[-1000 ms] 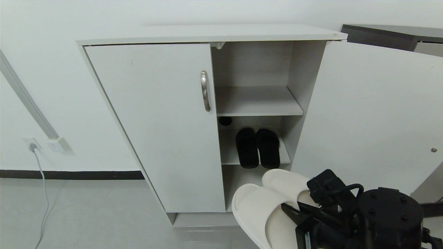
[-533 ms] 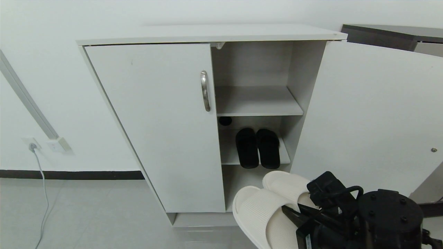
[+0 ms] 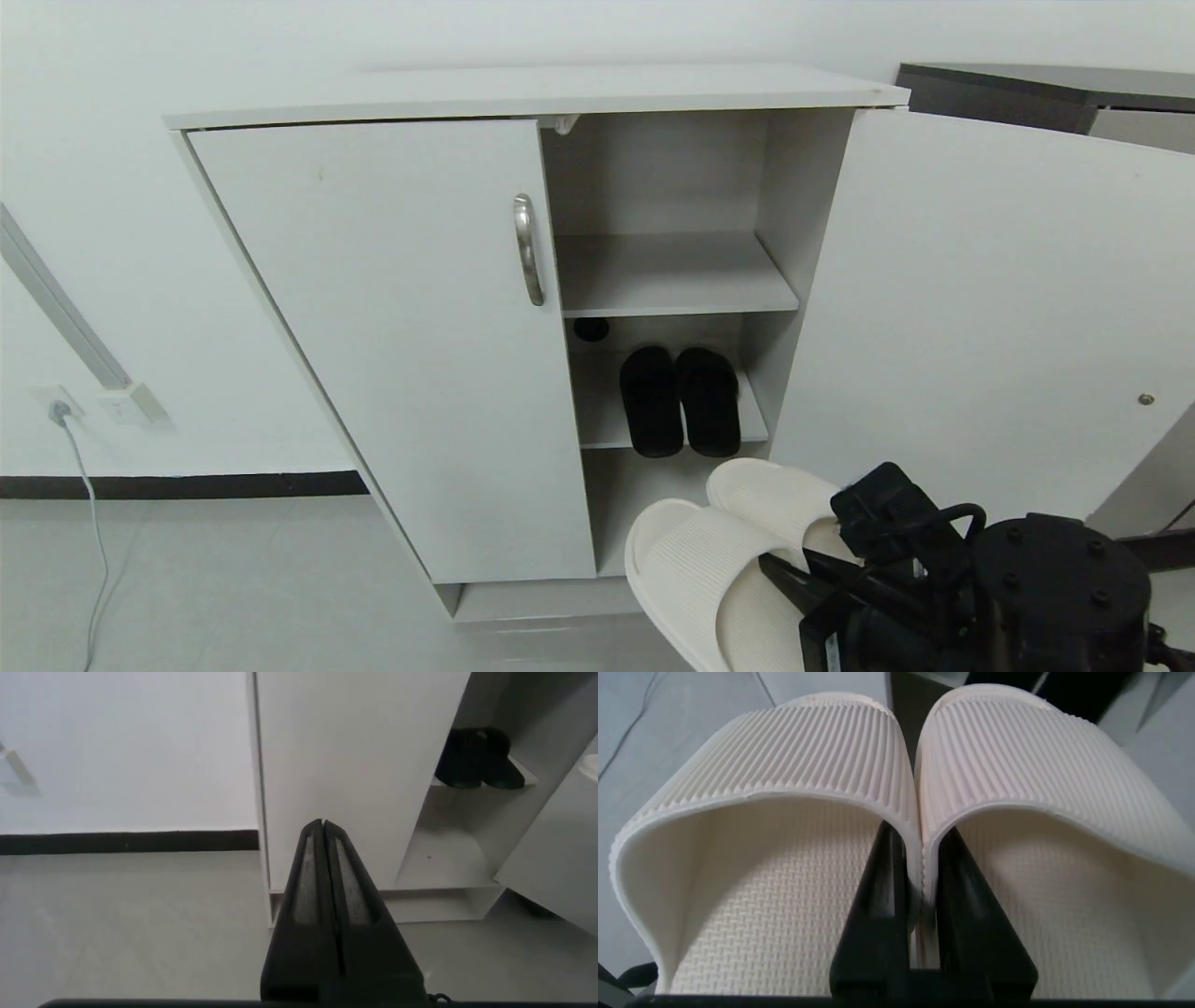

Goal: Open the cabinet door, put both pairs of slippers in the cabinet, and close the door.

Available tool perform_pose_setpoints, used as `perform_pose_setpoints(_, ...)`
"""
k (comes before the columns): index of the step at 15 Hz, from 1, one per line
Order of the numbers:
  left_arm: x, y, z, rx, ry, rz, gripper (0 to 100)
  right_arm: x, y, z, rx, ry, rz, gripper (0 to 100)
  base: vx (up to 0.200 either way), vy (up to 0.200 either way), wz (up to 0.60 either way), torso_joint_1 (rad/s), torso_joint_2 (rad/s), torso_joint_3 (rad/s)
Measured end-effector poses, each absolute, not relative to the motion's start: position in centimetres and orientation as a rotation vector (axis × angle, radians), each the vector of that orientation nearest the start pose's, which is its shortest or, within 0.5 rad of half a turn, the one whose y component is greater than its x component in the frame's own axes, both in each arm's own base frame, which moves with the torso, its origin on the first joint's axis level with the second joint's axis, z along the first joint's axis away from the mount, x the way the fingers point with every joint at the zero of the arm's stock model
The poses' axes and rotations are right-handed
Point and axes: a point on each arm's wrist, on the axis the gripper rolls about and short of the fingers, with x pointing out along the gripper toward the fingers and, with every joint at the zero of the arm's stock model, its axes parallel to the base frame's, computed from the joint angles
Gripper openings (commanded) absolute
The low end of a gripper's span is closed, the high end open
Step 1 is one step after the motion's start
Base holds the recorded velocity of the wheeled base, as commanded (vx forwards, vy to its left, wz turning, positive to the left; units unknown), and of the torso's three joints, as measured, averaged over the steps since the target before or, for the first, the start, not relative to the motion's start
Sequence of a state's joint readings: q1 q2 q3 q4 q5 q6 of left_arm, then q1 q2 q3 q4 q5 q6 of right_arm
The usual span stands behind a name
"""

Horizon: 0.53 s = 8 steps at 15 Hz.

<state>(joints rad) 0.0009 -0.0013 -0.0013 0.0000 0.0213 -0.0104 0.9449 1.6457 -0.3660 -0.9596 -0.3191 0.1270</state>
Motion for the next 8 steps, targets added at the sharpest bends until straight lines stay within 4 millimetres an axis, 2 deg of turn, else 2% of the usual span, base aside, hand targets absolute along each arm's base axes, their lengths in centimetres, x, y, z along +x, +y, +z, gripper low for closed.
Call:
perform_pose_setpoints(3, -2.3, 0.0, 7.6, -0.010, -0.002, 0.021, 0, 14.9, 19.5, 12.0, -0.061, 0.287, 0.605, 0, 0.000, 0.000, 0.00, 0.000, 0.00, 0.000)
perform_pose_setpoints(5, -2.3, 0.0, 7.6, -0.008, -0.002, 0.019, 0, 15.7, 20.5, 12.3, -0.027, 0.236, 0.592, 0, 0.000, 0.000, 0.00, 0.000, 0.00, 0.000)
perform_pose_setpoints(8, -2.3, 0.0, 7.6, -0.007, -0.002, 0.014, 0, 18.3, 23.2, 11.8, -0.011, 0.165, 0.365, 0, 0.000, 0.000, 0.00, 0.000, 0.00, 0.000)
